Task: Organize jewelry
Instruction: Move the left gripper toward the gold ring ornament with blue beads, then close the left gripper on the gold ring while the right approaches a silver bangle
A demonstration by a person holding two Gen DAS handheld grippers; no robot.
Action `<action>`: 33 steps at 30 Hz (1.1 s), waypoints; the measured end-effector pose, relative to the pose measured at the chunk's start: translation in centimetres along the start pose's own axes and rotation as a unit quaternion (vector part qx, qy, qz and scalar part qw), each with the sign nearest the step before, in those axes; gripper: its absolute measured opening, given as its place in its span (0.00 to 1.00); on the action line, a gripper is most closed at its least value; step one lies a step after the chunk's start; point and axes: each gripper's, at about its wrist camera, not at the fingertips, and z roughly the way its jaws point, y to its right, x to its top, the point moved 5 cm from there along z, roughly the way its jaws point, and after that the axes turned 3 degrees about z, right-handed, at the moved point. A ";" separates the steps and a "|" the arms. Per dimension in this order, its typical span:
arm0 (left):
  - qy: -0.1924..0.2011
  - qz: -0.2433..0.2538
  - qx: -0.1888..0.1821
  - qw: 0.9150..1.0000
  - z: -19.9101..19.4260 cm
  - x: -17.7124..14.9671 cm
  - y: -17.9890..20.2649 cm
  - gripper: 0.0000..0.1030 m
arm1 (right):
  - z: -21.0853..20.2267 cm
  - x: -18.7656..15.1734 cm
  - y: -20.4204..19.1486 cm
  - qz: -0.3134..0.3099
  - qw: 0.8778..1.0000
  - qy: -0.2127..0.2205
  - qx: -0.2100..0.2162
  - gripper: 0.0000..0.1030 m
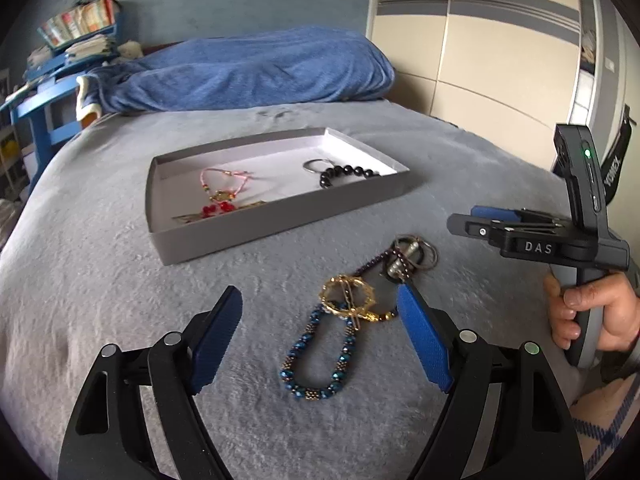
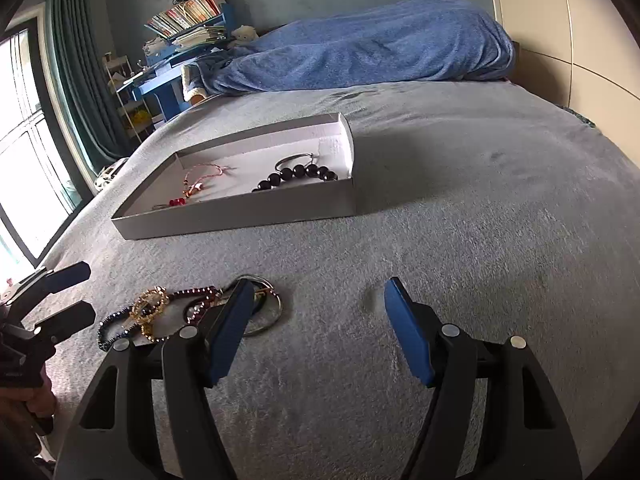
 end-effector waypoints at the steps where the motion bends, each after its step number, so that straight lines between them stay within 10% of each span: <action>1: -0.006 0.005 -0.001 1.000 0.2 -0.1 0.2 0.77 | 0.1 -0.2 0.0 -0.001 1.000 -0.001 -0.003 0.65; 13: -0.081 0.043 -0.004 0.996 4.9 0.1 1.5 0.61 | 0.6 -0.4 0.2 -0.004 1.000 -0.007 -0.013 0.65; 17: -0.104 0.053 -0.007 0.993 6.1 -0.2 1.9 0.41 | 0.6 -0.3 0.3 -0.003 1.000 -0.007 -0.012 0.65; 33: -0.012 -0.001 0.022 1.000 0.6 0.0 -0.7 0.41 | 0.6 -0.5 -1.4 -0.041 0.999 -0.012 0.011 0.65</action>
